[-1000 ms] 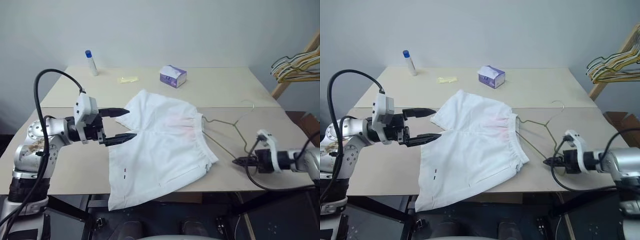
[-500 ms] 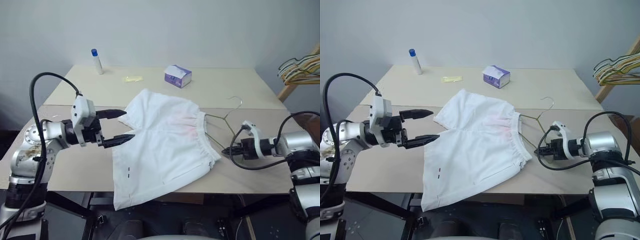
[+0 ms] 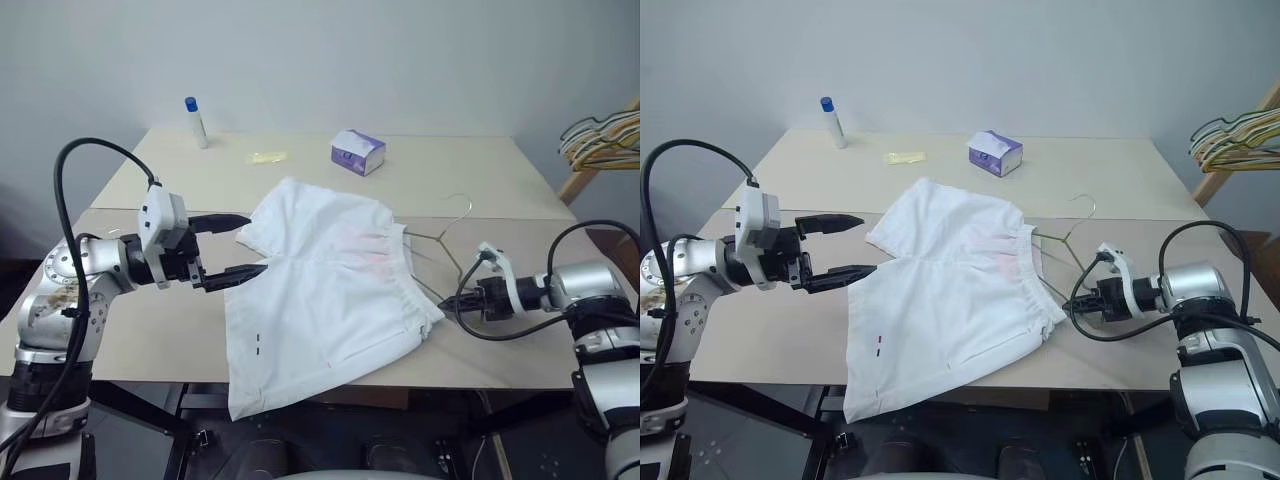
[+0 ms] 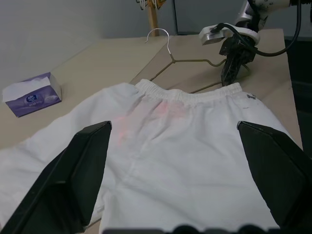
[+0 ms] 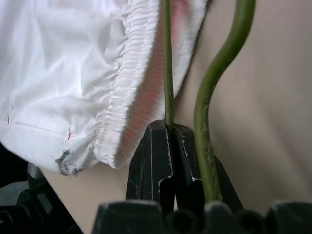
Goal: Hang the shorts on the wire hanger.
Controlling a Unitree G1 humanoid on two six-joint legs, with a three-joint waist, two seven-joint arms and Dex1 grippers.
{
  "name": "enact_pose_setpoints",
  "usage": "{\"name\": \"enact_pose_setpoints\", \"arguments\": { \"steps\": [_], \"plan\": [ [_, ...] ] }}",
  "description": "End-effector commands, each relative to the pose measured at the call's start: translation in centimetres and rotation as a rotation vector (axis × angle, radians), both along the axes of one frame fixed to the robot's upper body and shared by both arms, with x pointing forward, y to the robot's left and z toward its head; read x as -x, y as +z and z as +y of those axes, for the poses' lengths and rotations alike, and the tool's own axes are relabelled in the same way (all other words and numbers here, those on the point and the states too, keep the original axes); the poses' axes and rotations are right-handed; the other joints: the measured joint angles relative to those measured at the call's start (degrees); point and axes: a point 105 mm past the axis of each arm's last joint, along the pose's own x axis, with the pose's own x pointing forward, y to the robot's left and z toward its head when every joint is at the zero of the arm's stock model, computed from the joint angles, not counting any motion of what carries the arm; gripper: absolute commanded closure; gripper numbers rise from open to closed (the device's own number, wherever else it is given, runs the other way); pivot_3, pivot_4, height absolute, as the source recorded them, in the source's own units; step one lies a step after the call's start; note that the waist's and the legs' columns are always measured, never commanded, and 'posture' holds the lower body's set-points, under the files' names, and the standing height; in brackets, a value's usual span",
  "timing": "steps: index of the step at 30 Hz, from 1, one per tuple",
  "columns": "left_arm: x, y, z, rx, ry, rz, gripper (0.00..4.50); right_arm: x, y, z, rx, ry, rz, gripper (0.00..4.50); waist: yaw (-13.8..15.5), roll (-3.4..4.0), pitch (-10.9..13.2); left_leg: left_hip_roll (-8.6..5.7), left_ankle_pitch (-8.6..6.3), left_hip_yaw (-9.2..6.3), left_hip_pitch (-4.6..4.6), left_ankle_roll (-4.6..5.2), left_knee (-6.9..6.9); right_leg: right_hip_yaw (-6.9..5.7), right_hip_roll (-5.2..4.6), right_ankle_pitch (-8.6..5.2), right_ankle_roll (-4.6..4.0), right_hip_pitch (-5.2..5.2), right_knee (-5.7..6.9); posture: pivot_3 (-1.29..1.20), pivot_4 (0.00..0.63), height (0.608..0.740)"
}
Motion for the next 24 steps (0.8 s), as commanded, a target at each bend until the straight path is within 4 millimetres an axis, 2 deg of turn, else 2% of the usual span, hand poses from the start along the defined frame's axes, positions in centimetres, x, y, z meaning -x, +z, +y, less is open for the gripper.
{"name": "enact_pose_setpoints", "arguments": {
  "steps": [1,3,10,15,19,24],
  "plan": [
    [0.0,1.1,0.0,-0.001,-0.004,-0.057,0.02,-1.5,0.9,0.0,0.022,-0.025,-0.065,4.5,0.0,0.0,0.0,0.0,0.0,0.0,0.0,0.0,-0.02,0.0,0.0,0.0,0.0,0.0,0.0,0.17,0.0,0.74],
    [0.0,1.1,0.1,-0.001,-0.001,-0.059,0.02,-2.1,0.6,-0.2,0.057,-0.06,-0.084,4.5,0.1,0.0,0.0,0.0,0.0,-0.01,0.0,-0.01,-0.04,-0.01,0.0,0.0,0.0,0.0,0.0,0.17,0.0,0.74],
    [0.0,1.0,0.0,0.001,0.002,-0.058,0.02,-2.9,2.0,-0.4,0.04,-0.083,-0.171,4.5,0.5,0.01,0.0,0.0,0.02,-0.01,-0.16,-0.03,-0.04,-0.02,0.0,0.0,-0.01,-0.15,0.0,0.16,0.0,0.74],
    [-0.3,1.1,-0.1,-0.008,-0.011,-0.06,0.02,-4.0,4.9,0.4,0.124,0.003,-0.416,4.5,0.4,0.02,0.0,-0.01,0.05,0.0,-0.57,-0.08,-0.02,0.01,0.0,0.01,-0.01,-0.59,0.13,0.13,0.0,0.74],
    [-0.9,1.6,-0.2,-0.021,-0.028,-0.074,0.02,-4.7,8.2,1.7,0.343,0.128,-0.76,4.5,0.4,0.02,0.0,0.0,0.06,-0.03,-0.73,-0.09,-0.02,-0.03,0.01,0.03,-0.02,-0.76,0.13,0.11,0.0,0.74],
    [-1.8,2.6,0.1,-0.046,-0.039,-0.113,0.02,-3.6,11.6,4.6,0.536,0.343,-1.068,4.5,0.1,0.02,0.0,0.0,0.06,-0.02,-0.78,-0.1,-0.02,-0.04,0.01,0.02,-0.02,-0.79,0.12,0.1,0.0,0.74]
  ]
}}
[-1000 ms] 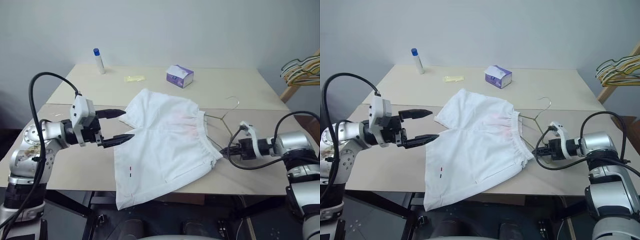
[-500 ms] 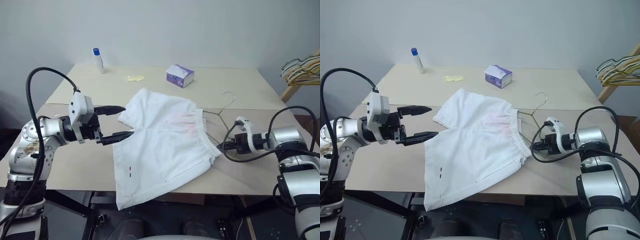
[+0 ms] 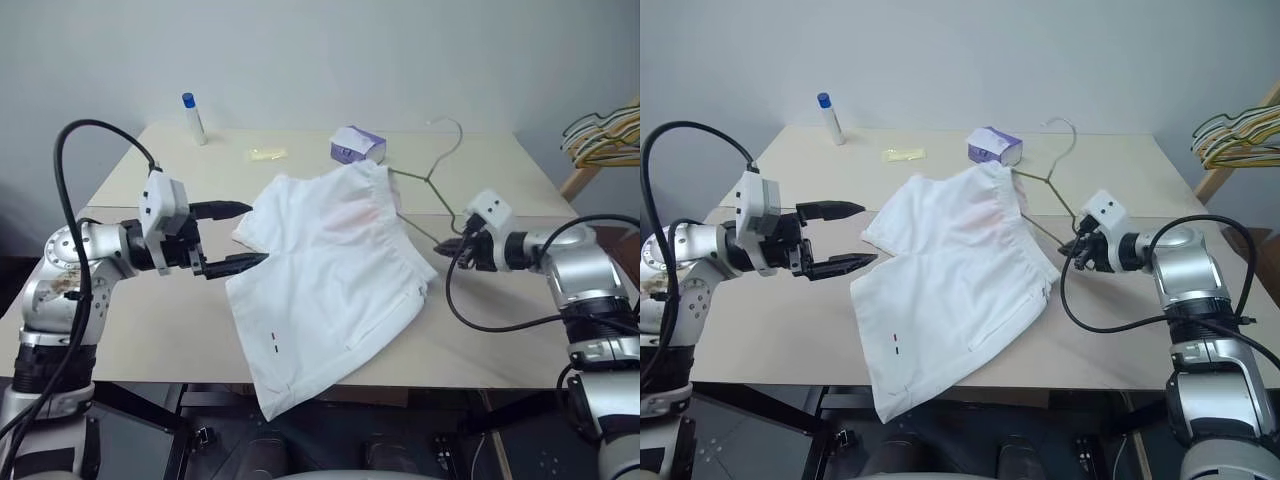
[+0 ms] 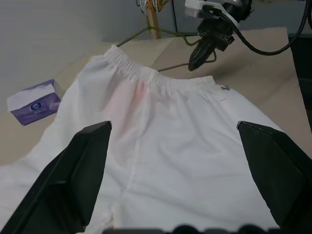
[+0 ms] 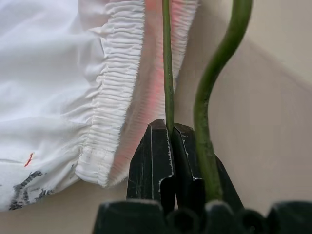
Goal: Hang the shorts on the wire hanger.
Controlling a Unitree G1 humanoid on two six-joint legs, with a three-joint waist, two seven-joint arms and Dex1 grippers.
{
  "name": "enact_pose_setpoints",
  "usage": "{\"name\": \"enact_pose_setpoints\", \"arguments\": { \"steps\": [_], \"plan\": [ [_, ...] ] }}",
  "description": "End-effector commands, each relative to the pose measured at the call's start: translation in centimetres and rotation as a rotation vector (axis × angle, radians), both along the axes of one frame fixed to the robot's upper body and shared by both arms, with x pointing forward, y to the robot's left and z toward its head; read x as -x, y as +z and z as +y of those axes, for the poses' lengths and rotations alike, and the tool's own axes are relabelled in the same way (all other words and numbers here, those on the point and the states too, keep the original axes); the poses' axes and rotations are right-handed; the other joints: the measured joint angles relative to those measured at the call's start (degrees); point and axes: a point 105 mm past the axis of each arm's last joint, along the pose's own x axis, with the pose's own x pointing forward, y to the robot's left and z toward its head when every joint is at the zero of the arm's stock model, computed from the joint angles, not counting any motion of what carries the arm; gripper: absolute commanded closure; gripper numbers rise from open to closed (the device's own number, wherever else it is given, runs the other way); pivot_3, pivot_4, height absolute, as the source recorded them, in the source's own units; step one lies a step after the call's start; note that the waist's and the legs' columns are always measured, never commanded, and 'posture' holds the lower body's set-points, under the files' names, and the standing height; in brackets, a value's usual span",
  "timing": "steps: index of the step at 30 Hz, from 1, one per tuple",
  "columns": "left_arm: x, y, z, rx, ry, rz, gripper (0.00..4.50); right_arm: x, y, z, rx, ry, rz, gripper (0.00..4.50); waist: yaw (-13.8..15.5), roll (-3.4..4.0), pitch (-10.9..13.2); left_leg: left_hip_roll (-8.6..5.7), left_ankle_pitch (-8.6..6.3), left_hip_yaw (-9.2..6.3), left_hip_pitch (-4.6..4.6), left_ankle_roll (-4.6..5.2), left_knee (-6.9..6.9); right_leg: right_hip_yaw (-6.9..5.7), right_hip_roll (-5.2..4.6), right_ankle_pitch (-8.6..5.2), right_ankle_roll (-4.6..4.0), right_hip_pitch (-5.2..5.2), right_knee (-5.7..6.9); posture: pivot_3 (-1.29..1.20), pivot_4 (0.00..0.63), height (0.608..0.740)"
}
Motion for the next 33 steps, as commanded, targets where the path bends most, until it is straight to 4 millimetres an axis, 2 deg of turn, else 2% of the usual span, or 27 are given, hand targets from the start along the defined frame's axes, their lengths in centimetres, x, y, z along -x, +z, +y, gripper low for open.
{"name": "enact_pose_setpoints", "arguments": {
  "steps": [1,4,7,9,13,16,19,22,26,33],
  "plan": [
    [-0.7,1.8,0.4,-0.024,0.001,-0.082,0.02,1.1,4.2,2.6,0.175,0.159,-0.26,4.5,0.0,0.0,0.0,0.0,0.0,0.0,0.0,0.0,0.0,0.0,0.0,0.0,0.0,0.0,0.0,0.1,0.0,0.74],
    [-1.7,3.2,0.8,-0.036,0.014,-0.142,0.02,2.7,4.5,4.7,0.305,0.269,-0.336,4.5,-0.1,0.0,0.0,0.01,0.0,-0.01,0.0,0.0,0.03,-0.03,0.01,0.0,0.0,0.02,-0.02,0.09,0.0,0.74],
    [-2.0,4.4,0.7,-0.046,-0.008,-0.188,0.02,4.4,4.0,6.4,0.362,0.359,-0.344,4.5,-0.1,0.0,0.0,0.0,0.0,-0.01,-0.02,0.01,0.1,-0.04,0.01,0.0,0.0,0.04,-0.01,0.08,0.0,0.74],
    [-1.9,4.5,0.5,-0.055,-0.047,-0.183,0.02,5.0,3.9,7.2,0.366,0.377,-0.337,4.5,-0.2,0.0,0.0,0.0,-0.01,-0.01,-0.04,0.01,0.15,-0.03,0.01,0.0,0.0,0.06,-0.01,0.08,0.0,0.74],
    [-1.8,3.0,-0.7,-0.128,-0.154,-0.14,0.02,5.7,3.7,8.4,0.337,0.4,-0.297,4.5,-0.2,0.0,0.0,0.01,0.0,0.0,-0.03,0.02,0.18,-0.04,0.02,0.0,0.0,0.06,0.02,0.08,0.0,0.74],
    [-1.8,1.0,-1.4,-0.236,-0.244,-0.108,0.02,5.9,3.6,8.8,0.317,0.405,-0.261,4.5,-0.2,0.0,0.0,0.01,-0.01,0.0,-0.03,0.02,0.18,-0.04,0.03,0.0,0.0,0.08,0.0,0.07,0.0,0.74],
    [-2.9,-0.5,-1.8,-0.312,-0.238,-0.126,0.02,6.2,3.7,9.1,0.292,0.409,-0.221,4.5,-0.2,0.0,0.0,0.0,0.0,0.01,-0.04,0.02,0.19,-0.04,0.04,0.0,0.0,0.07,-0.01,0.07,0.0,0.74],
    [-4.6,-0.6,-2.6,-0.29,-0.181,-0.147,0.02,6.6,3.6,9.3,0.28,0.416,-0.192,4.5,0.0,-0.01,0.0,0.0,0.0,-0.01,-0.04,0.02,0.22,-0.06,0.04,0.0,0.0,0.09,-0.01,0.05,0.0,0.74],
    [-5.1,-1.3,-2.8,-0.314,-0.203,-0.135,0.02,7.2,3.7,9.5,0.255,0.432,-0.155,4.5,-0.4,-0.01,0.0,0.01,-0.01,-0.03,-0.1,0.04,0.23,-0.06,0.05,0.0,0.0,0.06,-0.06,0.05,0.0,0.74],
    [-4.3,-3.2,-2.4,-0.367,-0.312,-0.039,0.02,7.7,3.8,9.7,0.242,0.442,-0.131,4.5,-0.6,-0.01,0.0,0.05,-0.01,-0.03,-0.09,0.04,0.26,-0.05,0.1,0.0,0.0,0.04,0.0,0.04,0.0,0.74]
  ]
}}
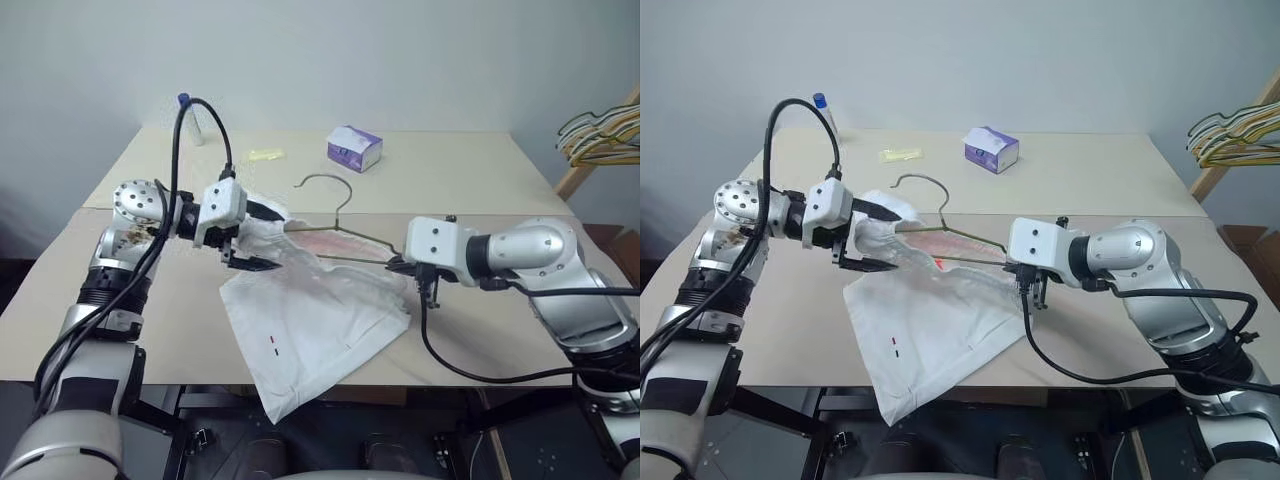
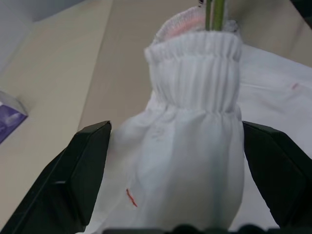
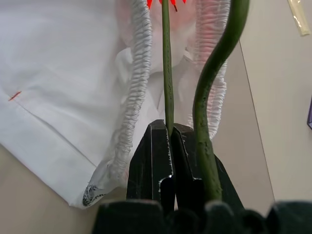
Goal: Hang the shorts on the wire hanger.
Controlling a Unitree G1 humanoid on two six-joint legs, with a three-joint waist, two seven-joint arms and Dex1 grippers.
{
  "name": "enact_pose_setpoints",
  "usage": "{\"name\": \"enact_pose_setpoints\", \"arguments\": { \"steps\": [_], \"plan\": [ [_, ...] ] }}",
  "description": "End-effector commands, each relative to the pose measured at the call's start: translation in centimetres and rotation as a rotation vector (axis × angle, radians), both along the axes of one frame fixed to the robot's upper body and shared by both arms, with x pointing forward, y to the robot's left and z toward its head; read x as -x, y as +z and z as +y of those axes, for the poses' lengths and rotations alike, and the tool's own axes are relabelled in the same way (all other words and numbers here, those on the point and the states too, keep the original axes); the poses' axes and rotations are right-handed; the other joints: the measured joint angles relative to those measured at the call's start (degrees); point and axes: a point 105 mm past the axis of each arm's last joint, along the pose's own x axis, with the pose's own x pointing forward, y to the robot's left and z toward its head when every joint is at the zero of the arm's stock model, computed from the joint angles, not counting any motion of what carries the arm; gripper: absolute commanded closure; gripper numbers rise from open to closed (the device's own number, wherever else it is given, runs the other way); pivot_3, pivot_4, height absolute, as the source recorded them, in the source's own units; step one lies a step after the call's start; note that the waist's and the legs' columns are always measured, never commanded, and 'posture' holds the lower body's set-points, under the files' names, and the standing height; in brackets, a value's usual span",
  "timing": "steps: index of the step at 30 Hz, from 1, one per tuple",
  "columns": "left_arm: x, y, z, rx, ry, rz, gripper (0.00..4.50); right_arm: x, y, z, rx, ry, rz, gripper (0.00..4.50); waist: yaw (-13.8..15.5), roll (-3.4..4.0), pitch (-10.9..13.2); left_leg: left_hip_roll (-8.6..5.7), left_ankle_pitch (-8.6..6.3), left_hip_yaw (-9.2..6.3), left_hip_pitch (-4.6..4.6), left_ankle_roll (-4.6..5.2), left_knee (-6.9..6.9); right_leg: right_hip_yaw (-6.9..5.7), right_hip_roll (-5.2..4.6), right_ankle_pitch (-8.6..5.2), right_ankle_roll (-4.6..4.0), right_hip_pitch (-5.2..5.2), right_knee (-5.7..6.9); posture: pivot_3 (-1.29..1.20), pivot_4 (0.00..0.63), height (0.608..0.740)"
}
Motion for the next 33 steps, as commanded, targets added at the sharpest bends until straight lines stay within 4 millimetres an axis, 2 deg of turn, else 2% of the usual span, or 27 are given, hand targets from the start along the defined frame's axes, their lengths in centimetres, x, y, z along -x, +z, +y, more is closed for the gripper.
{"name": "enact_pose_setpoints", "arguments": {
  "steps": [1,4,9,16,21,26,30,33],
  "plan": [
    [0.0,0.3,0.0,-0.024,-0.027,-0.024,0.02,0.4,1.7,0.3,-0.016,0.022,-0.047,4.5,0.0,0.0,0.0,0.0,0.0,0.0,0.0,0.0,0.01,0.0,0.0,0.0,0.0,0.0,0.0,0.04,0.0,0.74],
    [-0.4,-0.5,-0.1,-0.029,-0.001,-0.036,0.6,0.7,1.9,0.5,-0.03,0.033,-0.032,4.5,0.1,0.0,0.0,0.0,-0.01,-0.01,0.0,0.01,0.01,0.0,0.0,0.0,0.0,0.0,-0.02,0.04,0.0,0.74],
    [-0.4,-0.6,-0.5,-0.004,-0.008,-0.034,2.27,0.8,2.2,0.6,-0.044,0.041,-0.022,4.5,0.2,0.0,0.0,0.0,-0.01,-0.02,-0.02,0.01,0.02,0.0,0.0,0.0,0.0,0.0,-0.01,0.05,0.0,0.74],
    [-0.5,-0.1,-0.5,0.051,0.022,-0.038,4.29,1.1,2.6,1.0,-0.094,0.065,0.008,4.5,0.3,0.0,0.0,0.0,-0.01,-0.02,-0.01,0.01,0.02,0.0,0.0,0.0,0.0,0.0,0.0,0.05,0.0,0.74],
    [0.0,0.4,-0.2,0.084,0.023,-0.007,4.4,1.0,2.5,0.7,-0.107,0.062,-0.02,4.5,0.2,-0.01,0.0,0.01,-0.01,-0.03,-0.02,0.01,0.02,-0.01,0.0,0.0,0.0,0.0,0.0,0.04,0.0,0.74],
    [0.4,0.7,0.6,0.127,0.073,0.038,4.4,-0.2,3.0,-1.7,-0.146,-0.073,-0.059,3.09,0.2,-0.01,0.0,0.02,-0.01,-0.04,-0.01,0.01,0.02,0.0,0.0,0.0,0.0,0.0,0.01,0.04,0.0,0.74],
    [0.9,0.5,1.7,0.145,0.119,0.068,4.4,-0.8,4.2,-4.5,-0.217,-0.214,-0.089,1.67,0.2,-0.01,0.0,0.02,-0.01,-0.04,-0.01,0.01,0.03,0.0,0.0,0.0,0.0,0.0,0.02,0.03,0.0,0.74],
    [1.1,0.4,2.0,0.152,0.144,0.076,4.4,-0.7,4.4,-5.9,-0.26,-0.277,-0.085,0.65,0.1,-0.01,0.0,0.02,-0.01,-0.04,0.0,0.01,0.02,0.02,0.0,0.0,0.0,-0.01,0.02,0.04,0.0,0.74]
  ]
}}
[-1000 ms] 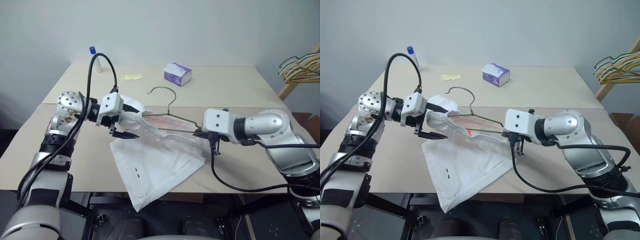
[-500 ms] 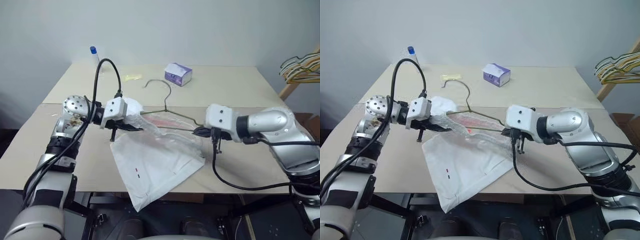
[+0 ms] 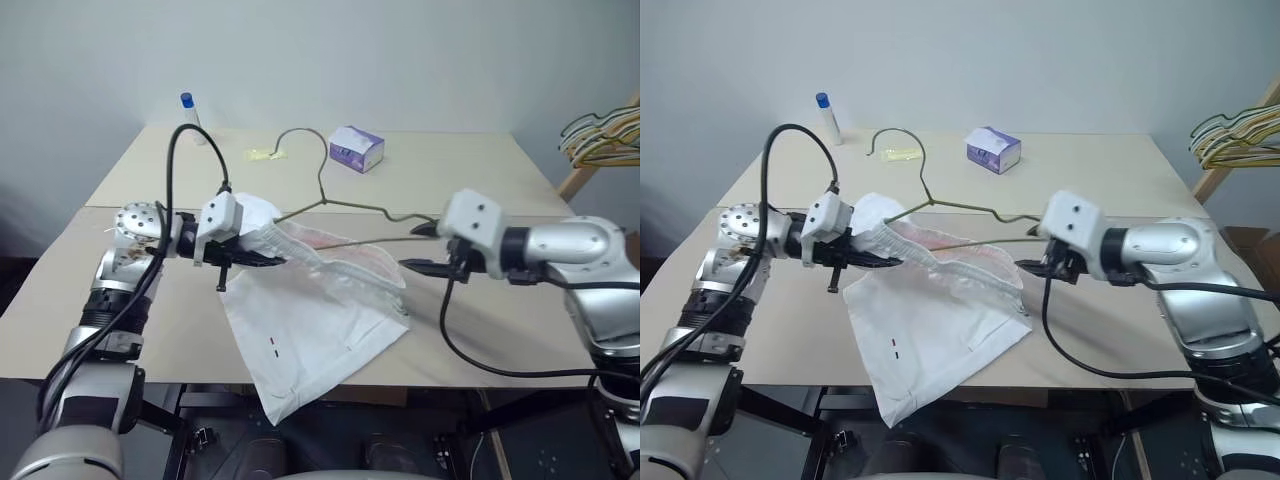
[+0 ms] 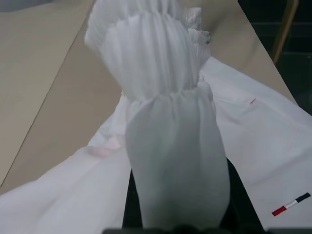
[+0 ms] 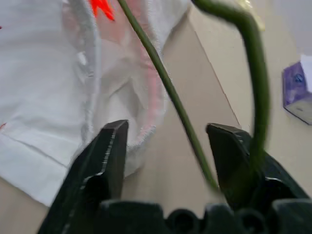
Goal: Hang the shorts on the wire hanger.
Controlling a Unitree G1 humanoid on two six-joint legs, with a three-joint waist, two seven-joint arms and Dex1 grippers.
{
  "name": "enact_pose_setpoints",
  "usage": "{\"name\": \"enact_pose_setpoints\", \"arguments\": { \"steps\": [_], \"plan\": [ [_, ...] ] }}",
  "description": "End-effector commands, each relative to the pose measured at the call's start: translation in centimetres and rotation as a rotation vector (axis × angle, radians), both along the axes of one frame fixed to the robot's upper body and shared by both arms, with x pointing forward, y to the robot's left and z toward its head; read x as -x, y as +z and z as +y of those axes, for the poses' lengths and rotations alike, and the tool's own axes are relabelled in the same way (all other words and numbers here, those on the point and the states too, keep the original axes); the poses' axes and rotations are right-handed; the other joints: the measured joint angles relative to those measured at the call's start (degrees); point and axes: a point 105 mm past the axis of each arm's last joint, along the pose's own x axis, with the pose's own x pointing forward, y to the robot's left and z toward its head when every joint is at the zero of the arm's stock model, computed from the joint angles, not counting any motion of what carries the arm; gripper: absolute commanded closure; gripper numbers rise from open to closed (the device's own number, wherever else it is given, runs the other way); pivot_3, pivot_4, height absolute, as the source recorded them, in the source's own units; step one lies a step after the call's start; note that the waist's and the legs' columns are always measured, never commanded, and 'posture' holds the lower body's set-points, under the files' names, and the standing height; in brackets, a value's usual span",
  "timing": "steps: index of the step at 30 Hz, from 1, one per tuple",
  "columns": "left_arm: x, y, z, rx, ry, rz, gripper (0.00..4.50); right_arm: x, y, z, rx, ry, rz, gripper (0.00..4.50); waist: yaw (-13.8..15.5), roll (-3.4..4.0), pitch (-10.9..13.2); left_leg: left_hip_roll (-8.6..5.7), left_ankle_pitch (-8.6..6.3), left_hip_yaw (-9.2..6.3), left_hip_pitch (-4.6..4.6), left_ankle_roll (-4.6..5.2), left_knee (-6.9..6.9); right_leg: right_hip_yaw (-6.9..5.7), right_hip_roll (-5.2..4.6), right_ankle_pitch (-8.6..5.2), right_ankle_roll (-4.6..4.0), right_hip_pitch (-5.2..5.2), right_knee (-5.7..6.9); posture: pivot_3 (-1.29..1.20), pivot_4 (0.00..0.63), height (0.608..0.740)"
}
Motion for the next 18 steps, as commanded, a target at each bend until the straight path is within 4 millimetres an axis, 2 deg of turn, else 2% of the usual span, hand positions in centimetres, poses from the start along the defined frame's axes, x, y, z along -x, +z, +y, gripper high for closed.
{"name": "enact_pose_setpoints", "arguments": {
  "steps": [1,2,4,7,12,18],
  "plan": [
    [-0.2,1.5,1.0,0.037,0.064,-0.041,4.4,0.1,1.7,-2.4,-0.078,-0.104,-0.038,0.23,0.0,0.0,0.0,0.01,0.0,-0.01,0.0,0.0,0.0,-0.01,0.0,0.0,0.0,0.0,0.0,0.04,0.0,0.74],
    [-0.2,1.5,1.2,0.035,0.073,-0.039,4.4,0.2,1.6,-2.8,-0.105,-0.123,-0.025,0.02,0.0,0.0,0.0,0.01,0.0,-0.01,0.02,0.0,0.0,-0.02,0.0,0.0,0.0,0.03,0.0,0.04,0.0,0.74],
    [-0.2,1.5,1.4,0.032,0.085,-0.039,4.4,0.7,1.0,-3.1,-0.168,-0.137,0.02,0.02,0.1,-0.04,0.0,0.01,0.0,-0.02,0.06,0.0,0.0,-0.02,0.0,0.0,0.0,0.08,0.0,0.04,0.0,0.74],
    [-0.2,1.5,1.5,0.032,0.091,-0.039,4.4,1.7,-0.7,-2.4,-0.234,-0.116,0.105,0.02,0.1,-0.04,0.0,0.0,0.0,-0.02,0.05,0.0,0.01,-0.02,0.0,0.0,0.0,0.09,0.01,0.04,0.0,0.74],
    [-0.2,1.6,1.4,0.033,0.086,-0.041,4.4,2.9,-4.7,1.0,-0.28,-0.063,0.244,0.02,-0.3,-0.04,0.0,0.01,0.0,-0.02,0.06,0.0,0.01,0.01,0.02,0.0,0.0,0.07,0.02,0.05,0.0,0.74],
    [-0.2,1.9,1.2,0.034,0.068,-0.04,4.4,2.3,-7.1,4.1,-0.317,-0.069,0.314,0.02,-0.9,-0.04,0.0,0.0,0.0,-0.03,0.06,0.0,0.01,0.01,0.03,0.0,-0.01,0.08,0.03,0.05,0.0,0.74]
  ]
}}
